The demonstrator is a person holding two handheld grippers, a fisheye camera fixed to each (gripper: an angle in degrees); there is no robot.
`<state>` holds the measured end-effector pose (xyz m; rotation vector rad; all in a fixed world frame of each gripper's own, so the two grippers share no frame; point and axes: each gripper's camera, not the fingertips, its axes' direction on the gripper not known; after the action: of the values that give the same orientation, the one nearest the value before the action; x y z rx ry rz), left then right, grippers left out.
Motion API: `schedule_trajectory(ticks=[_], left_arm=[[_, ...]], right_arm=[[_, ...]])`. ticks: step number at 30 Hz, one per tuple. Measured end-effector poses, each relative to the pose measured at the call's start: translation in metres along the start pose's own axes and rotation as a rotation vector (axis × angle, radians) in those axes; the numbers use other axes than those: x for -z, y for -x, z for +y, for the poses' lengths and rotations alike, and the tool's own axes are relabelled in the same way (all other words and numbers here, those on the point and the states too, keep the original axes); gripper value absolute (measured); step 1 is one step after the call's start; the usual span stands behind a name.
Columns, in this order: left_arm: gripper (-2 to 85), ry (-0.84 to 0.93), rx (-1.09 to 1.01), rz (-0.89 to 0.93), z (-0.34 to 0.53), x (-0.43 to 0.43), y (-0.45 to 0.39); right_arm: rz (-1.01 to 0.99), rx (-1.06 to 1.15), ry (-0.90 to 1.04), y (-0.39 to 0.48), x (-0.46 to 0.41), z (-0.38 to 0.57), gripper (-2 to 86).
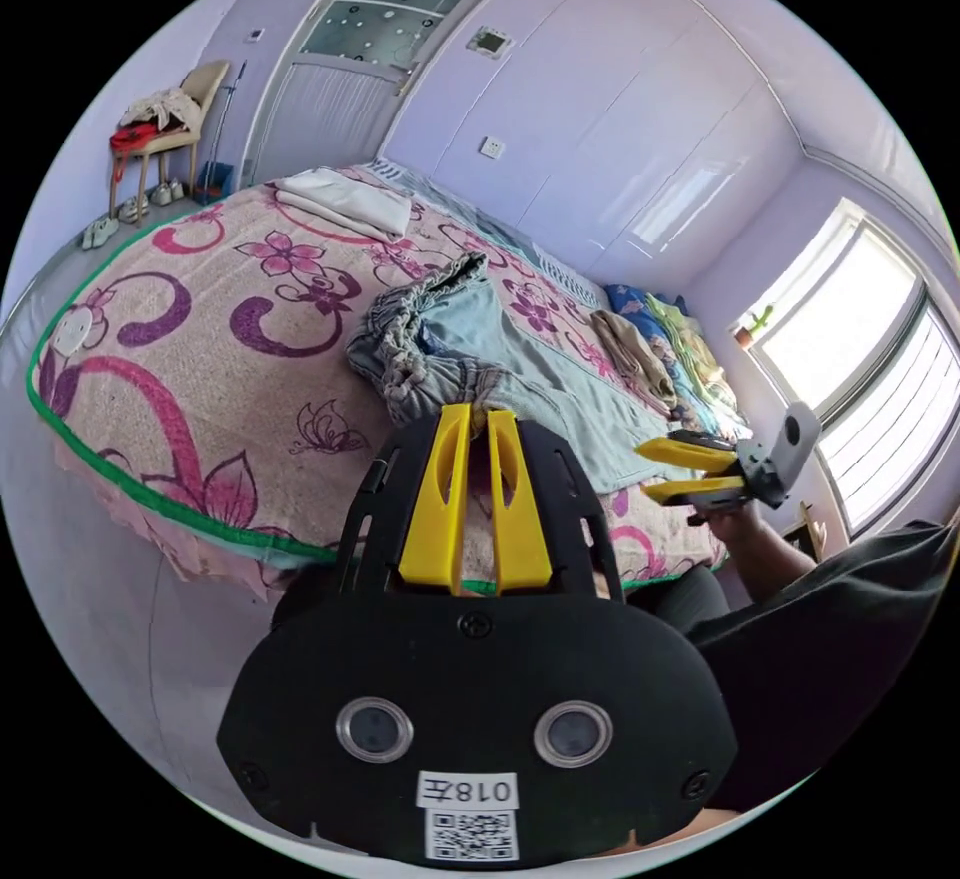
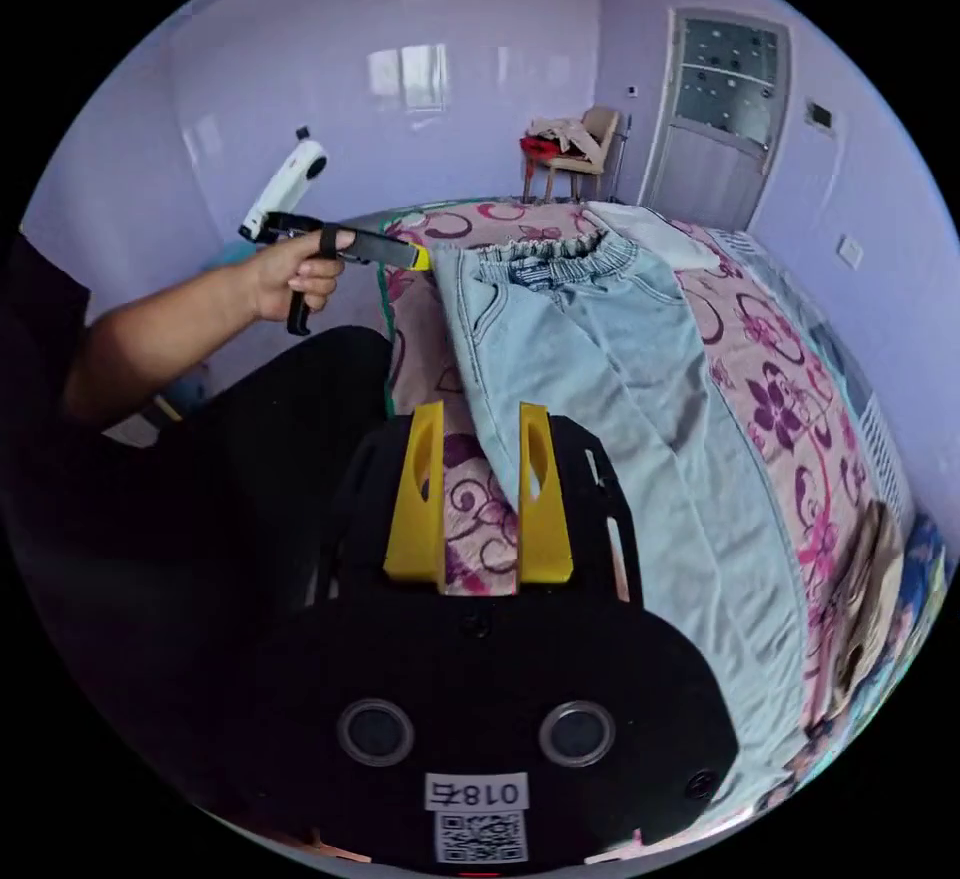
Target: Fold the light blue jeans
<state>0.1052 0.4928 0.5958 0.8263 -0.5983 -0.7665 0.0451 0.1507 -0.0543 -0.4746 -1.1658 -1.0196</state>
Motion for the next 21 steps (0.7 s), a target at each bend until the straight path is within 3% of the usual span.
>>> schedule_trajectory(ticks=[4, 7, 10, 15, 21], left_arm=[[3.9, -0.017, 0.087, 0.072, 0.027, 0.000, 0.040], [5.2, -0.009, 0.111, 0.091, 0.047, 0.003, 0.060], [9.5, -0.030, 0.169, 0.116, 0.084, 0.022, 0.074], [18.7, 0.049, 0.277, 0.438, 0.136, -0.024, 0.096], [18.3, 0.082, 0.450, 0.500, 0.167, -0.073, 0.138]], right_arm=[[0.117, 0.150, 0.172, 0.036, -0.075, -0.057, 13.3], [0.086, 0.105, 0.256, 0.040, -0.106, -0.076, 6.7], [0.135, 0.008, 0.142, 0.038, -0.088, -0.085, 3.0], [0.239, 0.061, 0.102, 0.063, -0.075, -0.087, 1.8], [0.371, 0.176, 0.079, 0.105, -0.075, -0.062, 1.6]])
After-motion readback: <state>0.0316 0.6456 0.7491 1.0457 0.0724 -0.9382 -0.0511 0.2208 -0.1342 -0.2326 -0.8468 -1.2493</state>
